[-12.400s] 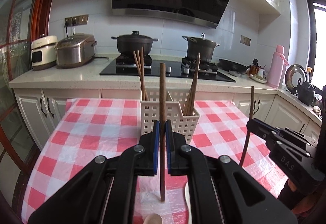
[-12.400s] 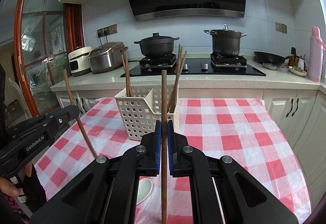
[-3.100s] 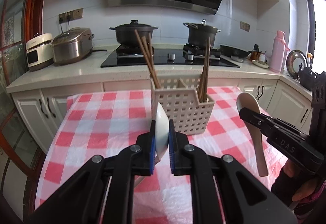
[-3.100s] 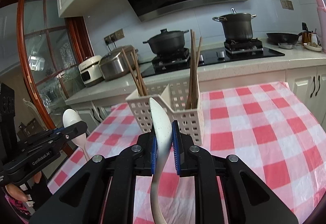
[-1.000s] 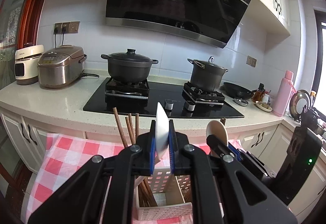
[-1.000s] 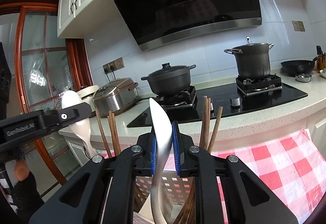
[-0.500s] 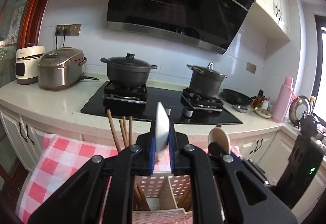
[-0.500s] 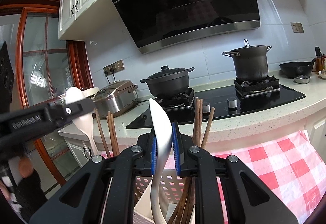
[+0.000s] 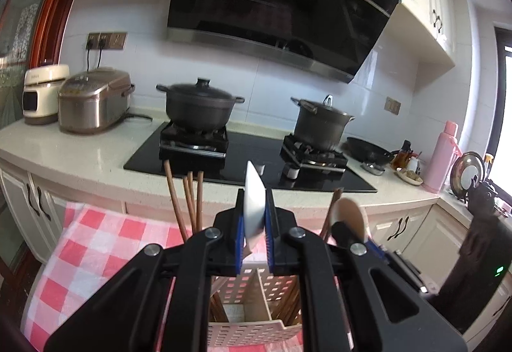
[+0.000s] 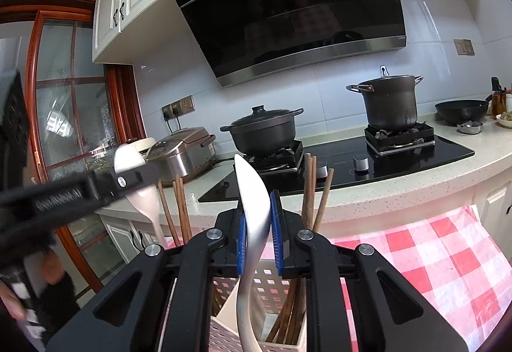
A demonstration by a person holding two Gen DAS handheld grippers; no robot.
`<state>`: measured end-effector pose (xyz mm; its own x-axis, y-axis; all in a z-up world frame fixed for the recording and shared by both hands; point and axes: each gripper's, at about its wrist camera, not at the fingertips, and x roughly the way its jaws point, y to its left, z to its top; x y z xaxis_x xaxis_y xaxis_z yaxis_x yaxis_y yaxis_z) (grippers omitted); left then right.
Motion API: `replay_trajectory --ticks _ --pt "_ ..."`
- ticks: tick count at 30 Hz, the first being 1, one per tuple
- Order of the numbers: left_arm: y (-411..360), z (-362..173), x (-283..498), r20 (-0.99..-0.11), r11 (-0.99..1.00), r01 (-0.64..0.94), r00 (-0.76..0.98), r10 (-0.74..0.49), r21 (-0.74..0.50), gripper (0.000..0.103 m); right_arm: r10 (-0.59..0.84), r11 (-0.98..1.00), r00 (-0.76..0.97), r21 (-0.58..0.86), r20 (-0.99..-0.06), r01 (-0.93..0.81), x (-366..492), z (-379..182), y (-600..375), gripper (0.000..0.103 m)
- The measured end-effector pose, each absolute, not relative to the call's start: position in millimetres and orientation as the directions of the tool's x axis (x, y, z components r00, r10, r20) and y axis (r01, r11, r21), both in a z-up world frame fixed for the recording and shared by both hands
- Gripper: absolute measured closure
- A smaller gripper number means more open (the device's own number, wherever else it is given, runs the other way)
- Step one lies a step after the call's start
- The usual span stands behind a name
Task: Organize utensils
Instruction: 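Open both tools to release the spoons into the caddy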
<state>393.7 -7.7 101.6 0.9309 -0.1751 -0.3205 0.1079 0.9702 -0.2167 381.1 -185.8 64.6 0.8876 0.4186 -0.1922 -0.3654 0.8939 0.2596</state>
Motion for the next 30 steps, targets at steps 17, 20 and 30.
replay_trajectory --ticks 17,20,30 --pt "15.4 86.0 395.6 -0.336 0.975 0.077 0.931 -0.145 -0.206 0.086 0.435 0.879 0.87 0.323 -0.235 -0.352 414.4 37.2 -161.9 0.087" --pt "19.0 85.7 393.8 -0.329 0.978 0.074 0.935 -0.137 -0.196 0.086 0.429 0.879 0.873 0.332 -0.232 -0.343 419.4 34.3 -162.0 0.087" --pt "19.7 81.3 395.1 -0.339 0.978 0.063 0.932 -0.128 -0.197 0.085 0.432 0.879 0.874 0.321 -0.225 -0.352 419.7 32.5 -156.9 0.087"
